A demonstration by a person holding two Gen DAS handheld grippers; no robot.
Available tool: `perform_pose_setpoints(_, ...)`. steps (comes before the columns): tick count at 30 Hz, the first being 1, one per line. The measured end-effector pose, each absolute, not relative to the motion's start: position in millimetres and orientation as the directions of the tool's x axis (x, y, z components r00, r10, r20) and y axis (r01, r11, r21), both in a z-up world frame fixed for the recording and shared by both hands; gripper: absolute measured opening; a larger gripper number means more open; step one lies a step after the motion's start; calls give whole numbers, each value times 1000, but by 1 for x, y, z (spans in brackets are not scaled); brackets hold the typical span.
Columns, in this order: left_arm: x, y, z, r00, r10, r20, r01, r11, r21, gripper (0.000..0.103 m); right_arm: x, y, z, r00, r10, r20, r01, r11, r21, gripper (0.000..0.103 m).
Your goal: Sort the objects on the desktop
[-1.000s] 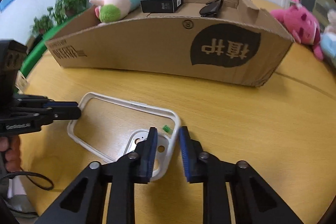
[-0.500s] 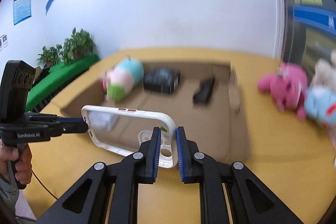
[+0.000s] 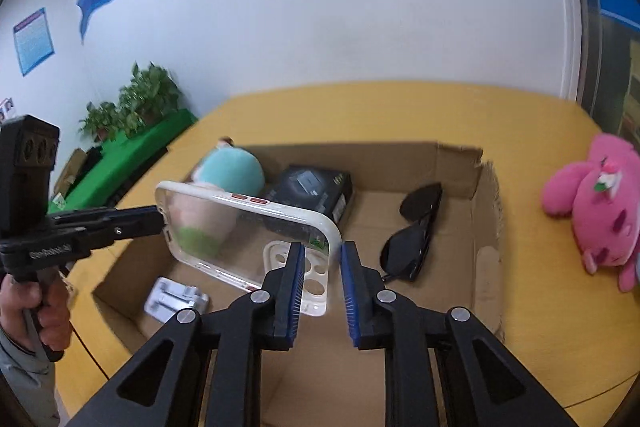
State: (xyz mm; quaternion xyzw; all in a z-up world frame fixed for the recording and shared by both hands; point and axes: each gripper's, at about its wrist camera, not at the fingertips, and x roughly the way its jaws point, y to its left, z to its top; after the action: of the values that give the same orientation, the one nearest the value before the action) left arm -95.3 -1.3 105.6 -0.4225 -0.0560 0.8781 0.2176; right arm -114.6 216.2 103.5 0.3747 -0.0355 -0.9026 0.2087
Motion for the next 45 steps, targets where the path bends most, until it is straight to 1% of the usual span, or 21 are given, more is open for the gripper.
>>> perform_pose_setpoints(4,-122,3,70,-483,344,-805,-280,-932,-230,11,-152,207,67,-513,-401,-759,325,-909,261,19)
perform_pose_setpoints(7,-132,0,49,-437,315,-842,-255,-942,-220,11,-175,197,41,-389,-401,-829,328,-902,282,19)
perform_pose_setpoints(12,-141,4,13,-322,240,-916,-240,-957,-166,11,-195,180,16,-281,-353,-892,328,-909,256,19)
perform_pose_setpoints(18,-145,-5,10,-304,250,-919,-226,-956,-186,11,-201,173,-11,-211,-318,-924,299,-921,249,19)
perform_pose_setpoints(19,-142,-6,13,-316,249,-916,-229,-957,-181,11,-197,173,-13,-207,-296,-933,299,-927,227,22)
perform_pose_setpoints(20,-137,-10,21,-347,249,-904,-226,-958,-177,11,-194,174,-11,-213,-288,-933,296,-930,219,36)
perform_pose_setpoints(21,-133,-15,29,-380,257,-888,-218,-958,-184,14,-189,179,-4,-239,-296,-925,288,-931,224,45)
perform_pose_setpoints(22,-124,-21,40,-422,264,-867,-205,-960,-192,17,-180,186,10,-284,-322,-903,282,-928,243,66)
perform_pose_setpoints(23,-111,-27,55,-482,267,-835,-192,-962,-197,20,-168,195,28,-342,-346,-874,283,-924,255,81)
perform_pose_setpoints(24,-93,-33,73,-549,270,-791,-190,-962,-196,31,-153,202,46,-401,-354,-845,285,-925,252,85)
perform_pose_setpoints(25,-80,-37,83,-595,268,-757,-191,-963,-191,50,-138,208,60,-448,-359,-819,288,-925,248,91)
perform_pose_setpoints(26,-60,-40,98,-663,257,-703,-184,-966,-179,62,-122,214,74,-495,-364,-789,291,-925,244,99)
perform_pose_setpoints(27,-42,-43,107,-715,237,-658,-171,-972,-164,81,-94,222,91,-567,-370,-736,291,-926,241,103)
perform_pose_setpoints(29,-7,-42,115,-797,177,-578,-141,-984,-107,82,-59,228,102,-629,-365,-687,284,-930,234,103)
perform_pose_setpoints(31,10,-34,108,-827,64,-559,-60,-998,-25,82,-40,225,97,-635,-338,-695,283,-938,198,103)
perform_pose_setpoints(32,17,-32,99,-831,33,-555,-28,-999,-17,82,-35,222,93,-645,-306,-700,269,-949,167,103)
perform_pose_setpoints(35,20,-33,70,-805,43,-592,4,-997,-77,82,-15,205,68,-695,-223,-684,230,-970,83,103)
perform_pose_setpoints(38,16,-27,49,-793,-16,-609,26,-1000,-8,82,-10,198,44,-726,-199,-658,200,-977,74,103)
perform_pose_setpoints(40,13,-24,38,-788,-24,-615,11,-1000,25,82,-11,198,33,-734,-194,-650,186,-979,82,103)
perform_pose_setpoints(43,10,-19,21,-774,-4,-633,-19,-999,30,82,-7,191,20,-751,-179,-636,183,-981,60,103)
perform_pose_setpoints(45,15,-20,17,-791,-3,-612,-20,-999,31,82,-6,190,19,-774,-178,-607,181,-982,57,103)
